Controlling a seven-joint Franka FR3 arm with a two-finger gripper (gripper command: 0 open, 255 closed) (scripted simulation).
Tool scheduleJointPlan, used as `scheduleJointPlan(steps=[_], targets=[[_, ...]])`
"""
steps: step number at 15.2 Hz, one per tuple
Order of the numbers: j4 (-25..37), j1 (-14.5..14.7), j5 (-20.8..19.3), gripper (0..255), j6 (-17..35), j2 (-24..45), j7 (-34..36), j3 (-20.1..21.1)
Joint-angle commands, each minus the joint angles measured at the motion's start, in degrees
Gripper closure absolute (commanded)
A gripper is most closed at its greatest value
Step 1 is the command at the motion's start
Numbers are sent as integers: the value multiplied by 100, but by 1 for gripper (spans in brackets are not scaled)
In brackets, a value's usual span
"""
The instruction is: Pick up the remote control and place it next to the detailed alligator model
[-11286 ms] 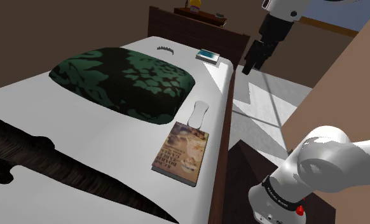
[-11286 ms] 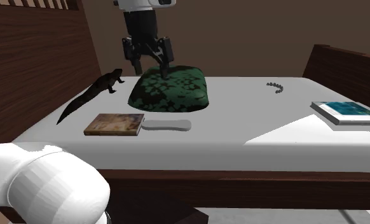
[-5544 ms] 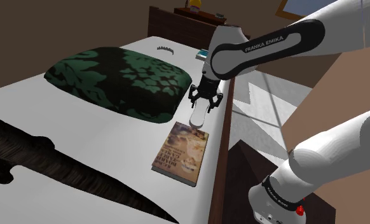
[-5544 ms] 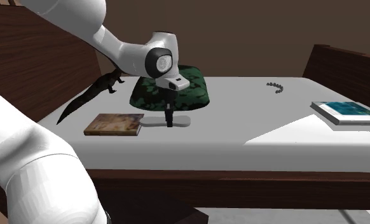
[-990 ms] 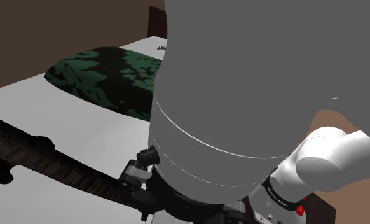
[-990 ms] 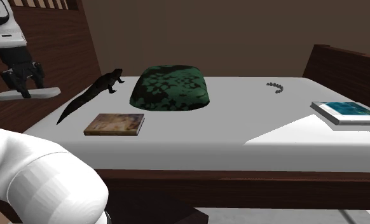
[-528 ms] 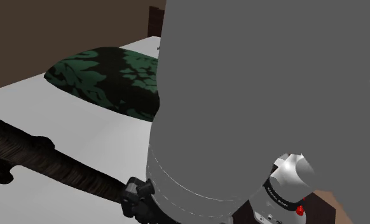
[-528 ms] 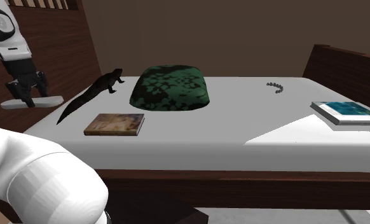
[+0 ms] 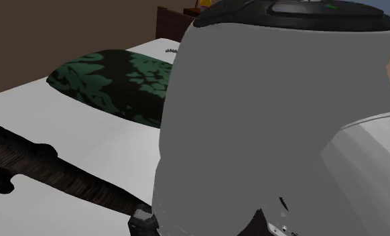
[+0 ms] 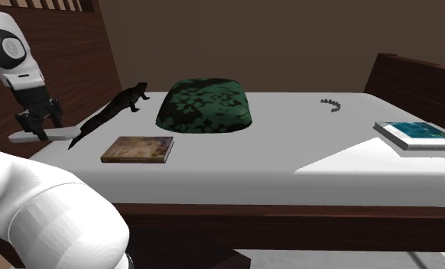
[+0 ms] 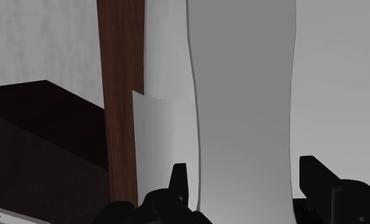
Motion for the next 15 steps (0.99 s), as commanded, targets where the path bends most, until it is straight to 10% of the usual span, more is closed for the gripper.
scheduleJointPlan(steps=[1,15], targets=[[-64,-86,5,255,162,70,12,149],[-530,-602,82,255,1102,420,37,1033]])
